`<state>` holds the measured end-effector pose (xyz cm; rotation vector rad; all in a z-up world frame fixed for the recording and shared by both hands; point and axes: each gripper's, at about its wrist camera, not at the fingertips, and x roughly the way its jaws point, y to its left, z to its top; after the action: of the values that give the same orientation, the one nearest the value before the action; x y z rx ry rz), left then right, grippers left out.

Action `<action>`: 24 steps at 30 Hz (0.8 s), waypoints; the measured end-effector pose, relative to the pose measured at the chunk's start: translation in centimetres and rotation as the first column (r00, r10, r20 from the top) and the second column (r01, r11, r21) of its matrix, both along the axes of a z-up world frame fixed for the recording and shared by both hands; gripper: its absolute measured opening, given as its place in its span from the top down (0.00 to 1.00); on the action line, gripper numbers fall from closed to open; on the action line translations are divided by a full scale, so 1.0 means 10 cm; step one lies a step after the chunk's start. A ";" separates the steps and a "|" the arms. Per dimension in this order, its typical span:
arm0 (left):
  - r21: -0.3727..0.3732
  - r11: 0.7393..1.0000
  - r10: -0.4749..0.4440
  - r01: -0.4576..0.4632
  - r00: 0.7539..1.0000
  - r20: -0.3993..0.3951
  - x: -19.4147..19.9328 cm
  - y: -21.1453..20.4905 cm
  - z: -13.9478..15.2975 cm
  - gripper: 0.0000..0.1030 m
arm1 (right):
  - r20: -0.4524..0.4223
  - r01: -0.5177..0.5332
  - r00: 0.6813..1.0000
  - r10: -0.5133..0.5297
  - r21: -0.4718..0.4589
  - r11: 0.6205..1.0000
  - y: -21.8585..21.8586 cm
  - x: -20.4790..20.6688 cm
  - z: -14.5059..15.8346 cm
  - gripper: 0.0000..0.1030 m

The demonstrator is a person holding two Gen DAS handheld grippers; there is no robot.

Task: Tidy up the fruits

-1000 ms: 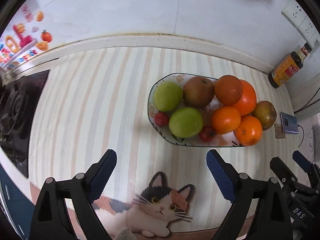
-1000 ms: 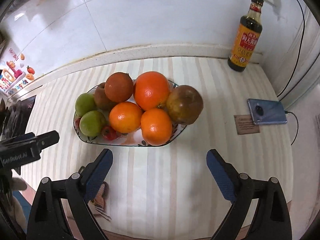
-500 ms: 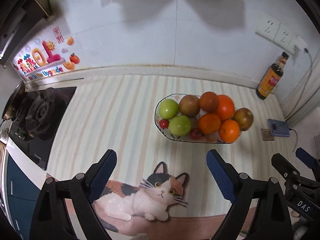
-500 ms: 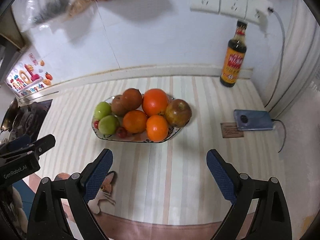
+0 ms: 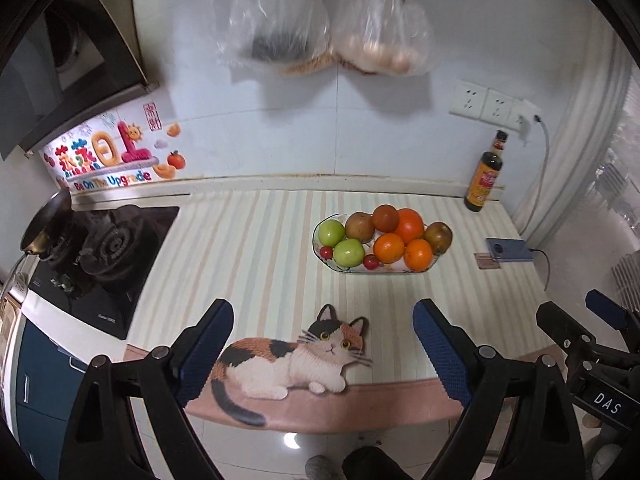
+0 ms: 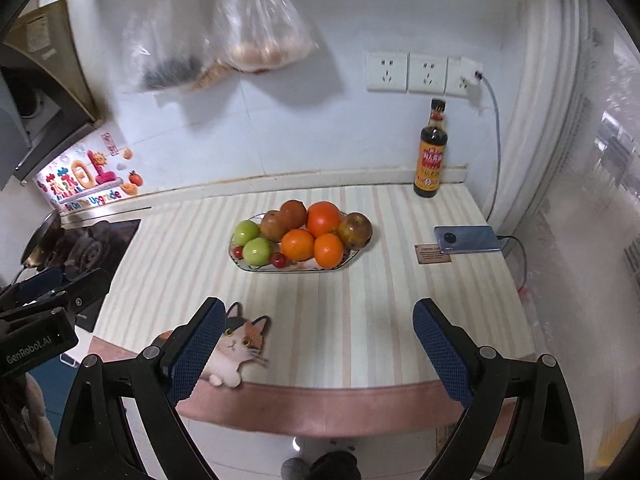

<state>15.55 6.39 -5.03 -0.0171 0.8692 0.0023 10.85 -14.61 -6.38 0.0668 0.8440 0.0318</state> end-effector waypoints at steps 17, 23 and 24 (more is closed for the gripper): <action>0.008 1.000 0.013 -0.013 0.997 0.074 -0.90 -0.02 0.34 0.11 | 0.108 -0.059 0.992 0.058 0.003 0.998 0.11 -1.04 0.54 0.06; 0.004 1.000 0.024 -0.024 0.996 0.087 -0.96 -0.07 0.39 0.11 | 0.106 -0.076 0.992 0.072 0.031 0.997 0.04 -1.08 0.59 0.06; 0.001 1.000 0.027 -0.027 0.996 0.083 -0.95 -0.07 0.39 0.11 | 0.102 -0.078 0.992 0.074 0.039 0.996 0.02 -1.06 0.59 0.06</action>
<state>6.02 5.67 -1.11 -0.0269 0.7854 0.0272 0.25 -14.40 -0.51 0.0729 0.7452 0.1240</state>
